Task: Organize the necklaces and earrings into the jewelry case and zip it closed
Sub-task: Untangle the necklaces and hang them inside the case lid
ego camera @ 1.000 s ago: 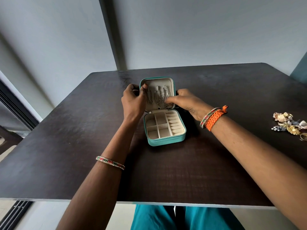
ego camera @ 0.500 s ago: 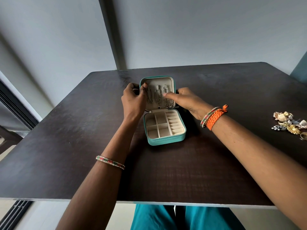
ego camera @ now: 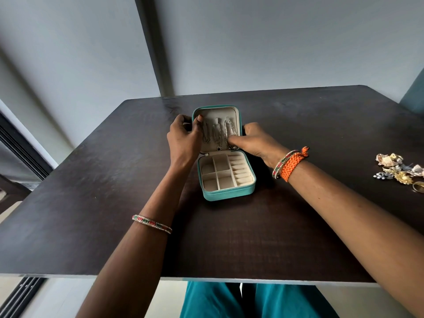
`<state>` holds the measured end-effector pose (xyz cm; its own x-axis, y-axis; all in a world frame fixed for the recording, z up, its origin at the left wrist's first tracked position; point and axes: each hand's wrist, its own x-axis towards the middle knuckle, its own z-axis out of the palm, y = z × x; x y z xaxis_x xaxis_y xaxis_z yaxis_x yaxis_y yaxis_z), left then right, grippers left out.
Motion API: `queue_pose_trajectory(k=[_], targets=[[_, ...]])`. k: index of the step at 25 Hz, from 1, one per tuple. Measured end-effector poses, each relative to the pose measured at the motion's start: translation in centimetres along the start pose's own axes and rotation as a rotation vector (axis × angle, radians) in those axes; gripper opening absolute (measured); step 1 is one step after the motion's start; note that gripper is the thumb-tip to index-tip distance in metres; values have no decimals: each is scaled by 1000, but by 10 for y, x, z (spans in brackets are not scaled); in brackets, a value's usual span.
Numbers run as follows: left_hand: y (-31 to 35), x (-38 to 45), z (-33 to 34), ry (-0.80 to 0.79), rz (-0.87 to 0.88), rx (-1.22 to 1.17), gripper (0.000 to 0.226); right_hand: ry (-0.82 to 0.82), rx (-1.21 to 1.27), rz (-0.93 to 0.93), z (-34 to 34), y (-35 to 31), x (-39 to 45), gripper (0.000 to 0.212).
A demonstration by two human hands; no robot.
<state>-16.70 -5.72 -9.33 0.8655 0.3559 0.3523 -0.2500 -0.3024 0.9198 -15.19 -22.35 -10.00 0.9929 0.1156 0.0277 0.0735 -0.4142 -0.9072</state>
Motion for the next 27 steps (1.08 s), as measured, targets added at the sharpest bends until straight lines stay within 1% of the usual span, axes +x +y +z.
queue_pose_trajectory(k=[3,4,5,8,10,14,15,16,18,27], targets=[[-1,1,0,-1,-11,-5,28,-17,-2,33,1,0,1,64],[-1,1,0,-4,-17,-6,27,-18,-3,40,1,1,2,66],[-1,1,1,-9,-26,-6,28,-21,-3,49,0,1,2,61],[-6,4,0,-51,-79,-43,27,-32,-29,60,-2,2,3,39],[-7,5,0,-87,-148,-91,28,-71,-12,57,-5,0,1,32],[-5,4,1,-166,-269,-161,26,-167,68,93,-17,-13,-7,42],[-4,3,3,-191,-286,-183,26,-203,84,107,-20,-15,-8,49],[-3,1,4,-212,-295,-192,27,-246,97,109,-23,-14,-8,44],[-3,-1,5,-225,-286,-198,28,-285,139,103,-24,-13,-9,42],[-3,-2,5,-203,-255,-214,25,-147,115,106,-16,-12,-7,35]])
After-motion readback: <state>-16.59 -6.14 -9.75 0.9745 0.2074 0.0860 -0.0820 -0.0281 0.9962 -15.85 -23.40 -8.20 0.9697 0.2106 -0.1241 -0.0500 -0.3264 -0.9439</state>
